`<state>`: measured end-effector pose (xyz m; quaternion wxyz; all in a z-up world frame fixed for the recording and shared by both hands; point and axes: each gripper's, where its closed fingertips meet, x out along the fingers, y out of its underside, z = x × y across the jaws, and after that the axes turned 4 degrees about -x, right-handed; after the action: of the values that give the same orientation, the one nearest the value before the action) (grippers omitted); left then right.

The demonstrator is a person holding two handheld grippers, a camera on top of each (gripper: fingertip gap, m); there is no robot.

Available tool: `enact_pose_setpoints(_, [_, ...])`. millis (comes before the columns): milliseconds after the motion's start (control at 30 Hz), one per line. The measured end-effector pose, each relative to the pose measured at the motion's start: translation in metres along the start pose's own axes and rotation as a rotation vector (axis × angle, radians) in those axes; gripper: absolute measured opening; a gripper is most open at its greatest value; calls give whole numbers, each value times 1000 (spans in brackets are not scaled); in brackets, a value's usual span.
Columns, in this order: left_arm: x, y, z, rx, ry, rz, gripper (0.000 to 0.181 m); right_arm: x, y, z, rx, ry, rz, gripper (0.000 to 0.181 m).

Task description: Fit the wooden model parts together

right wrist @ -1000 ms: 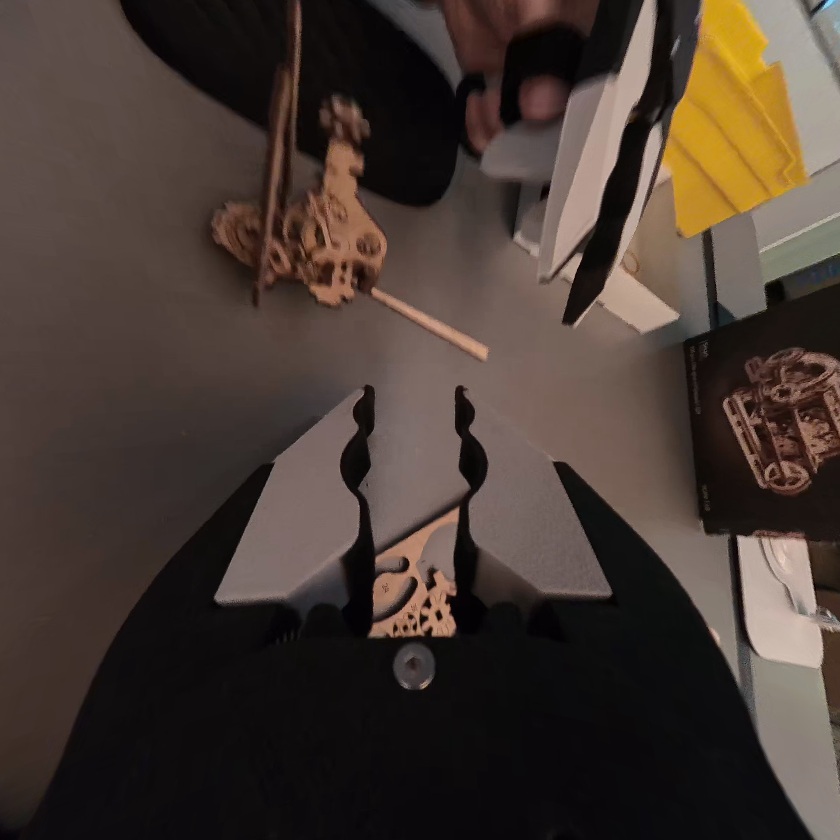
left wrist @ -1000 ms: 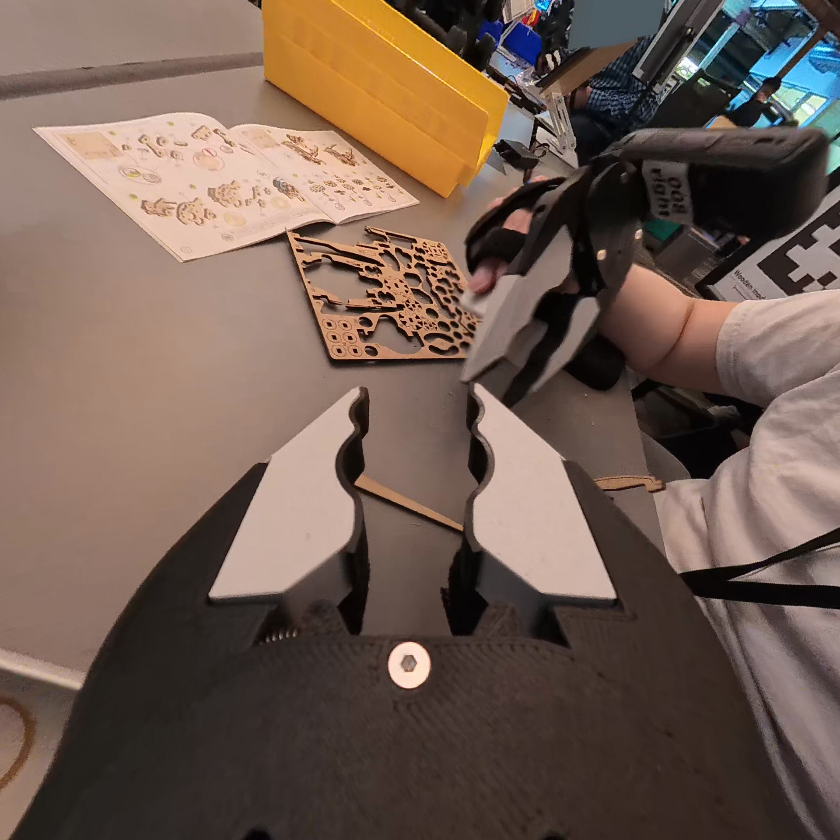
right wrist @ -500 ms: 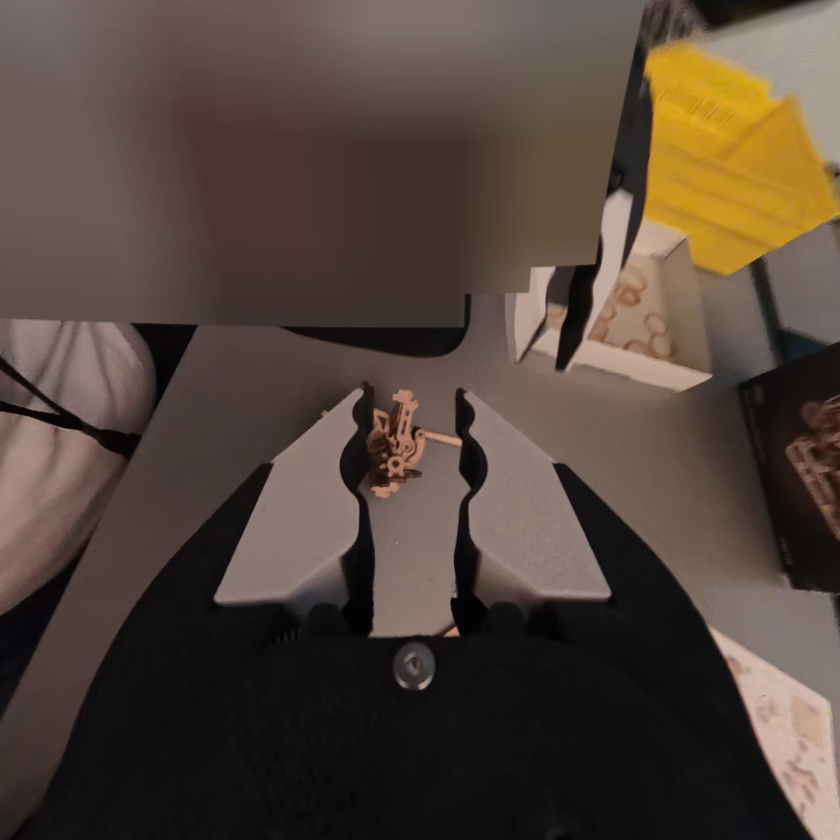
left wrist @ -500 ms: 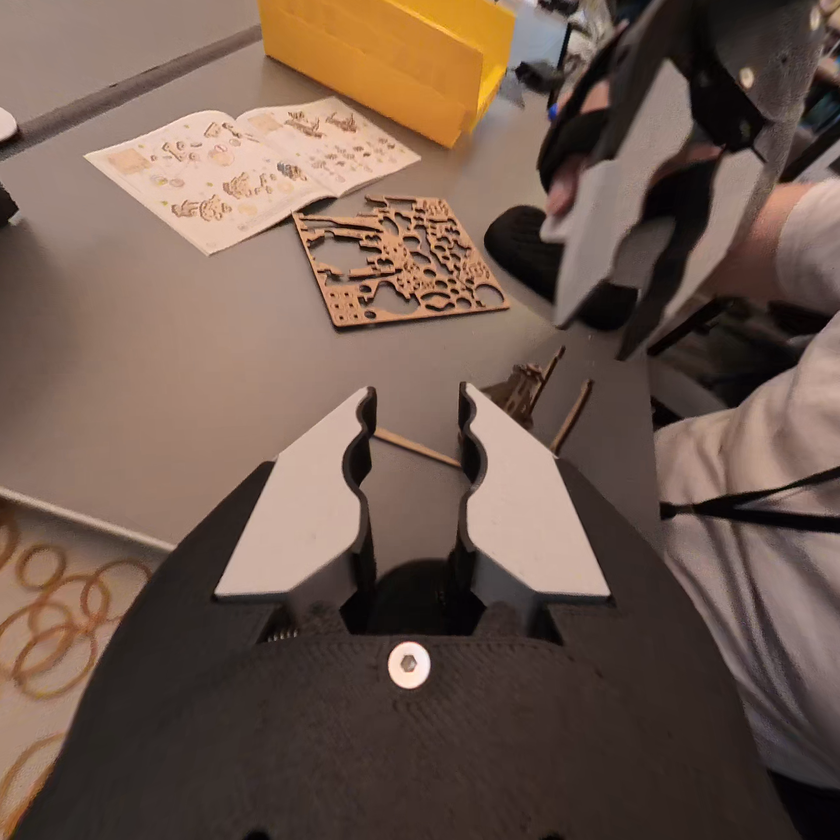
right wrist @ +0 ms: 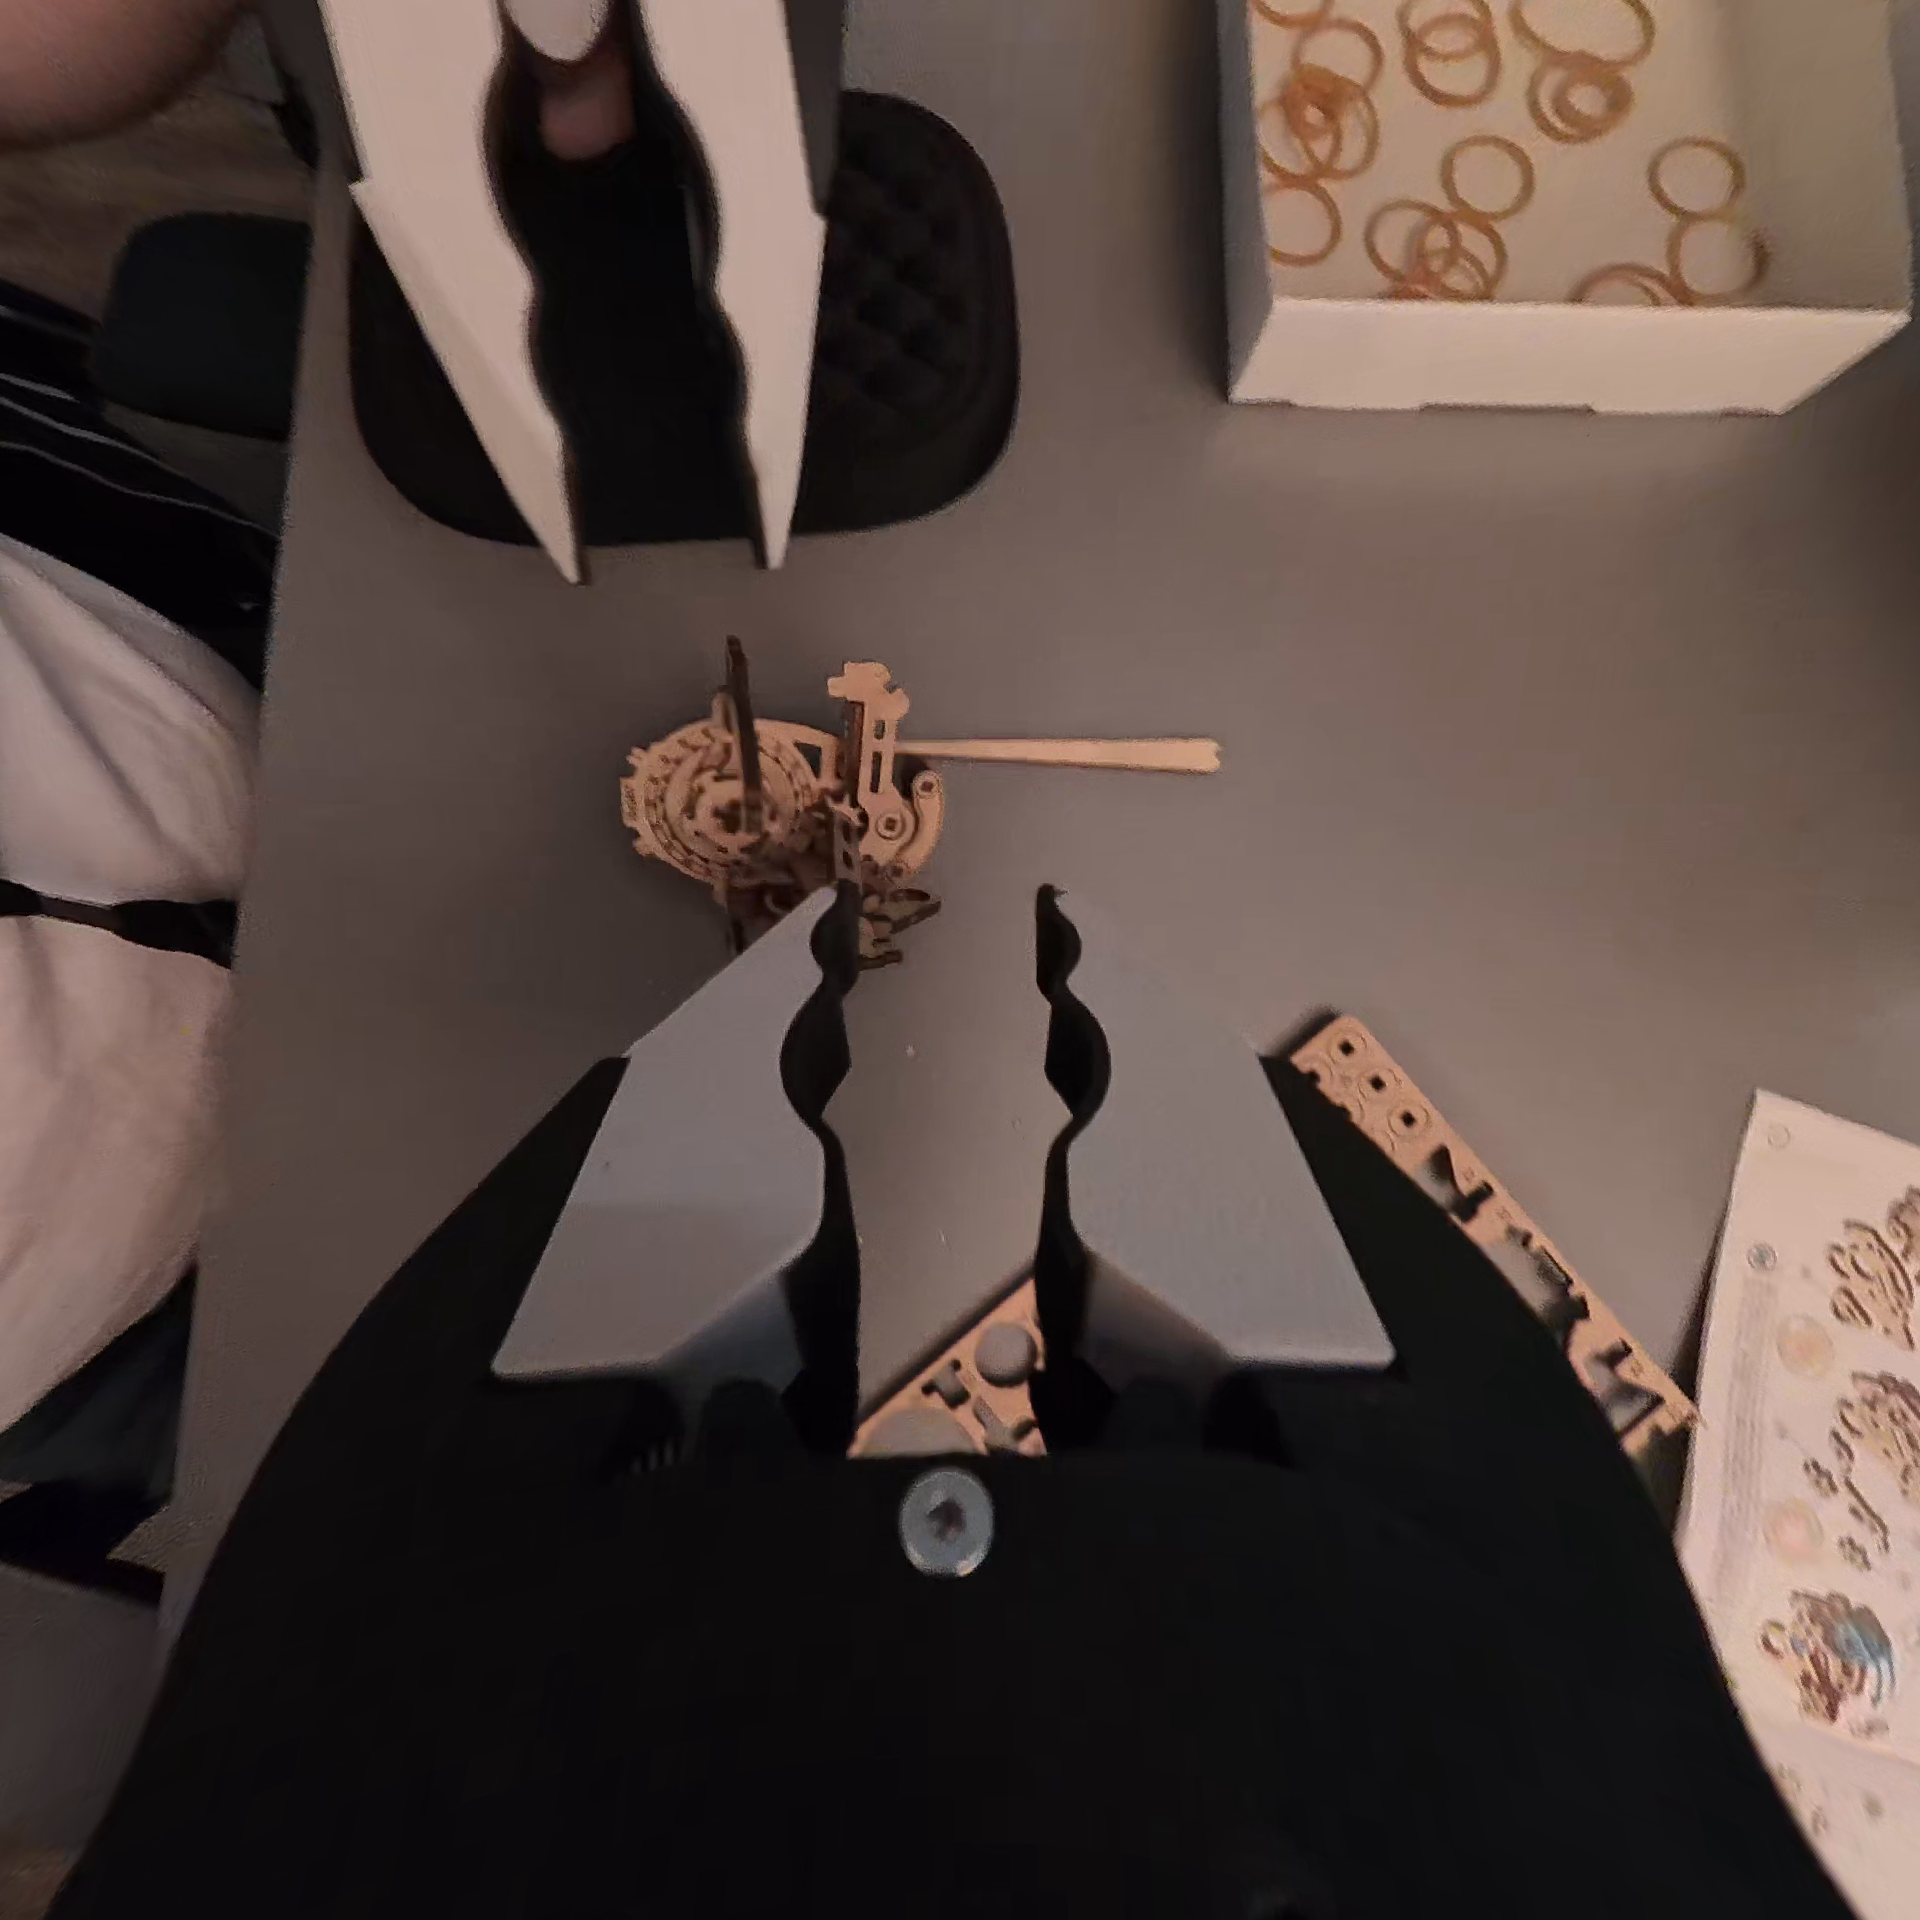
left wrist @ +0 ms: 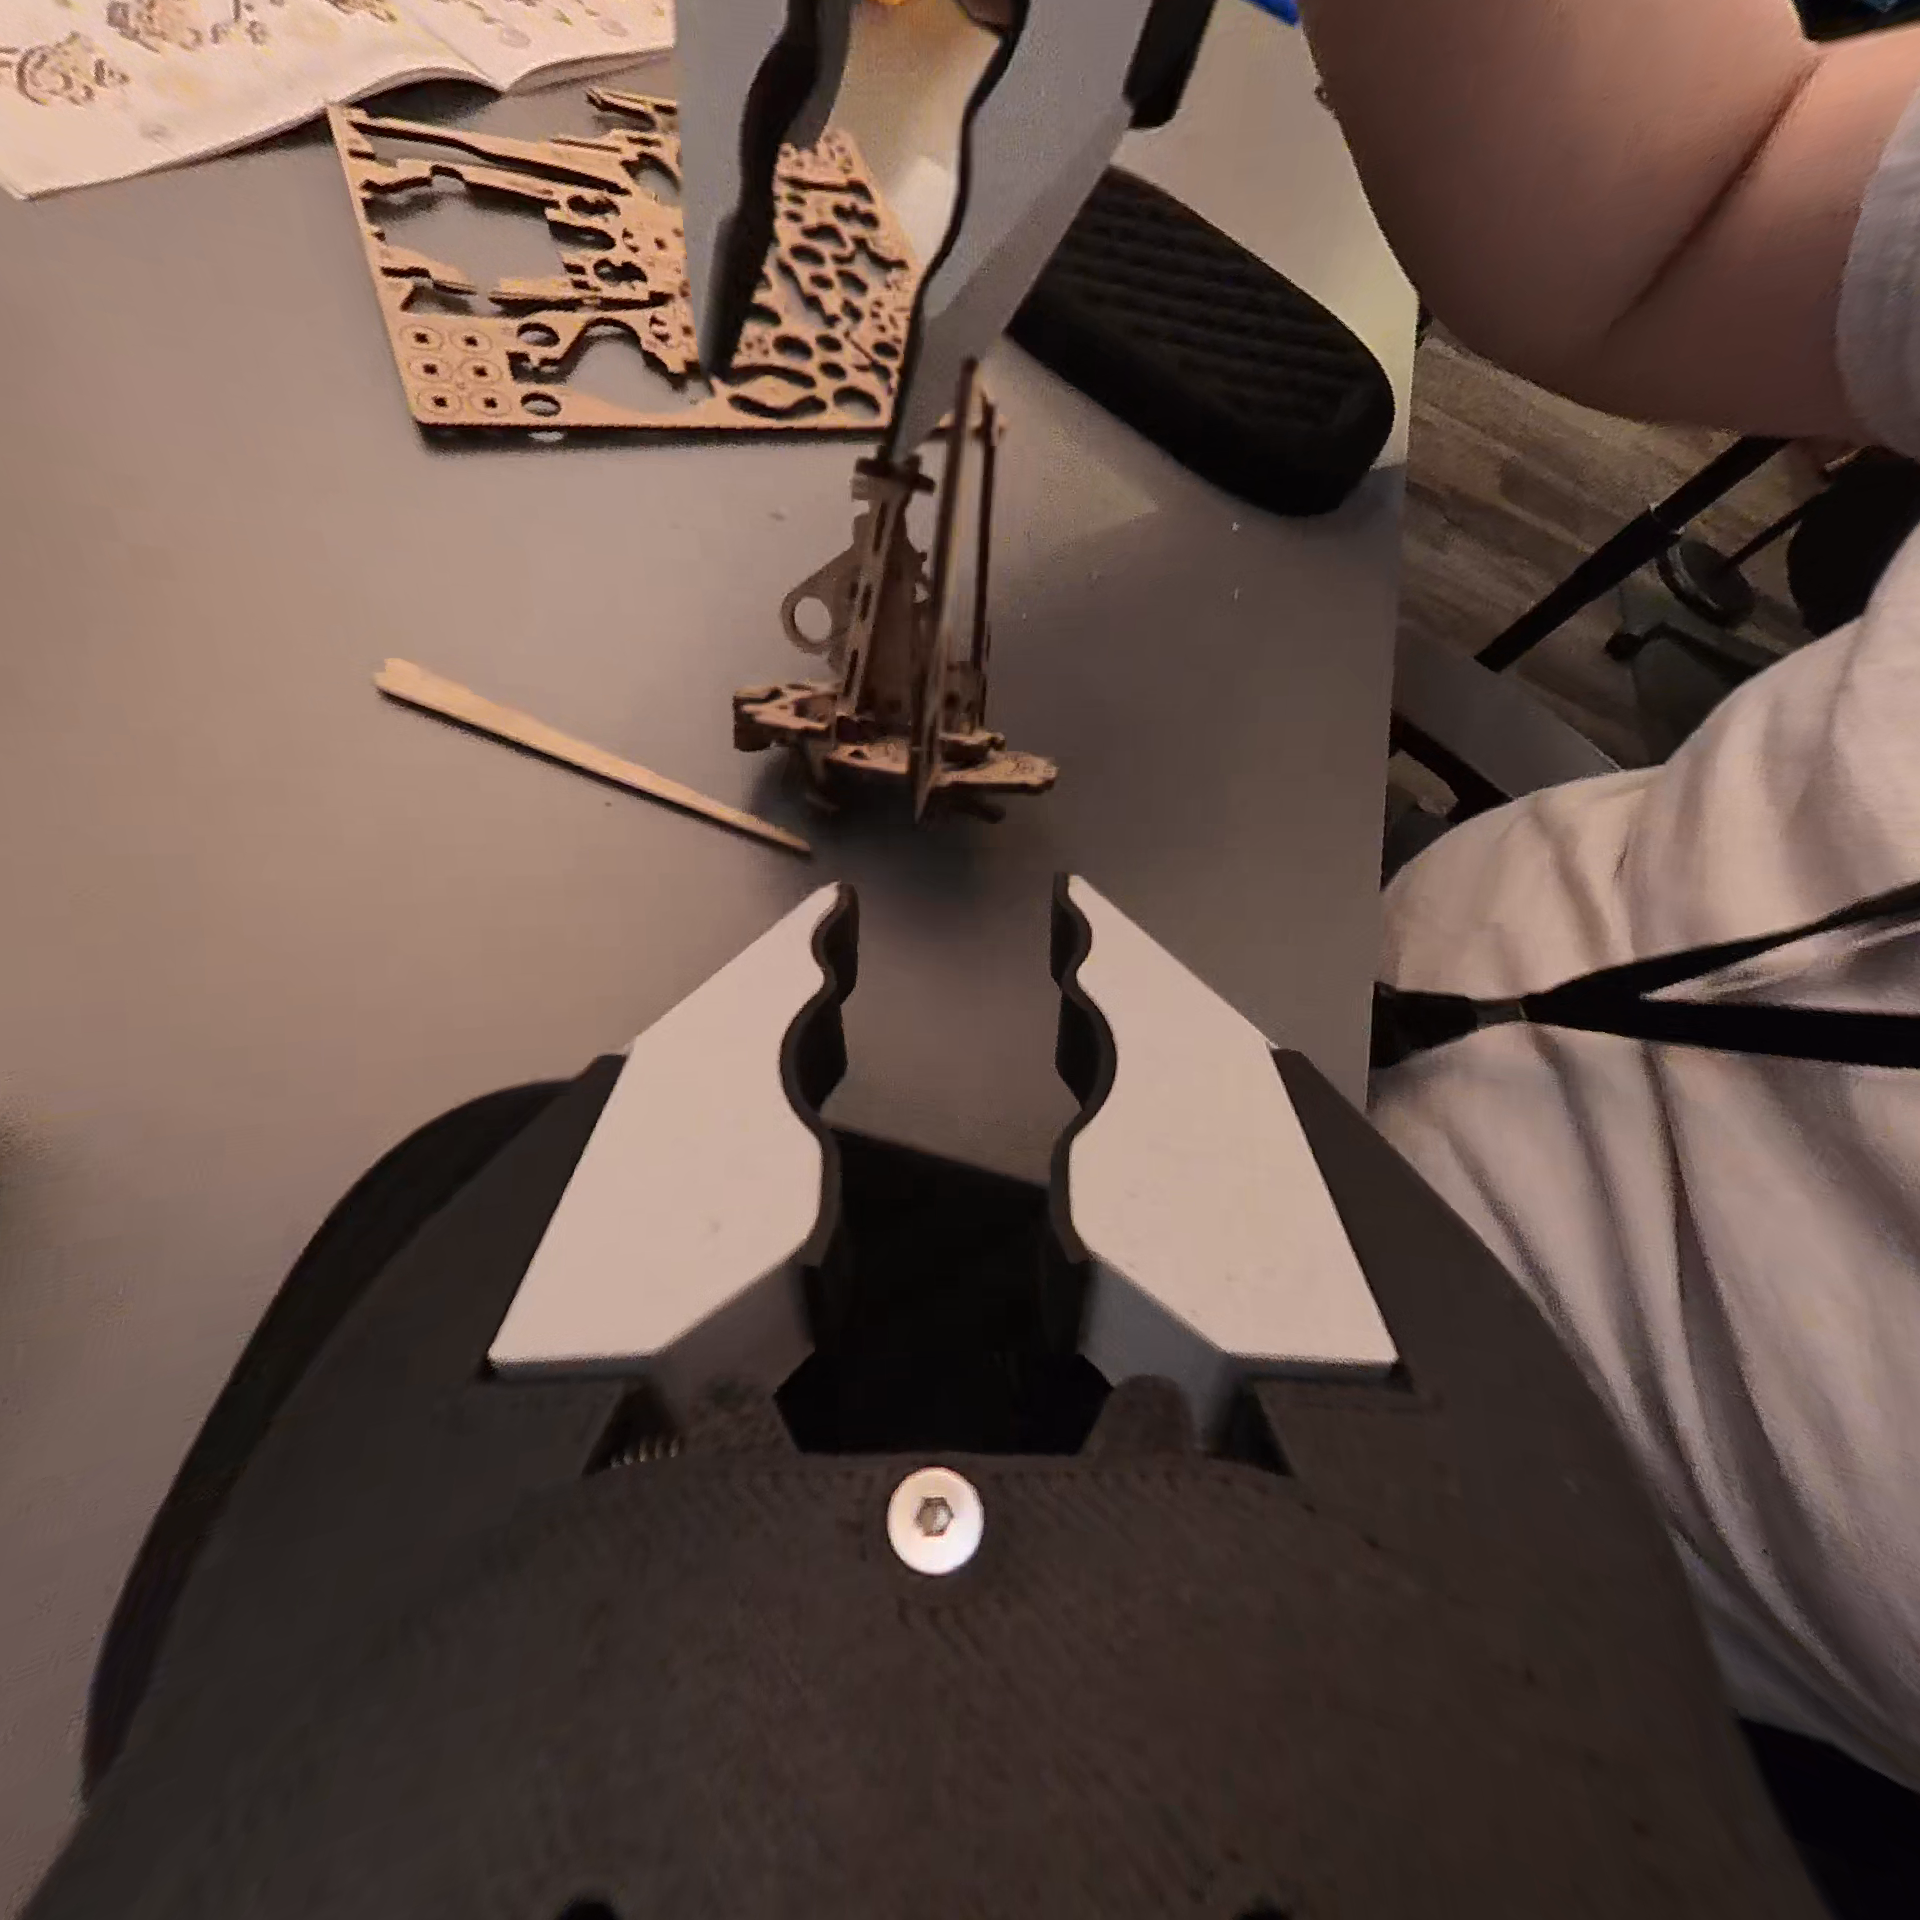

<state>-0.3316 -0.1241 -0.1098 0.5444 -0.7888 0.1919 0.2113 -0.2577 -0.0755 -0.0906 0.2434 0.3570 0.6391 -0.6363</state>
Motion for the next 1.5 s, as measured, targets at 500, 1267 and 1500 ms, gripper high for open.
enact_pose_setpoints(500, [21, -61, 44, -60, -74, -101, 27, 4, 50, -27, 93, 36, -65, 31])
enact_pose_setpoints(1267, [16, -10, 46, -159, -65, 66, 26, 2, 12, 25, -437, 40, -103, 38])
enact_pose_setpoints(1500, [13, -5, 31, -230, -35, 16, 30, -1, 13, 18, -487, 35, -73, 27])
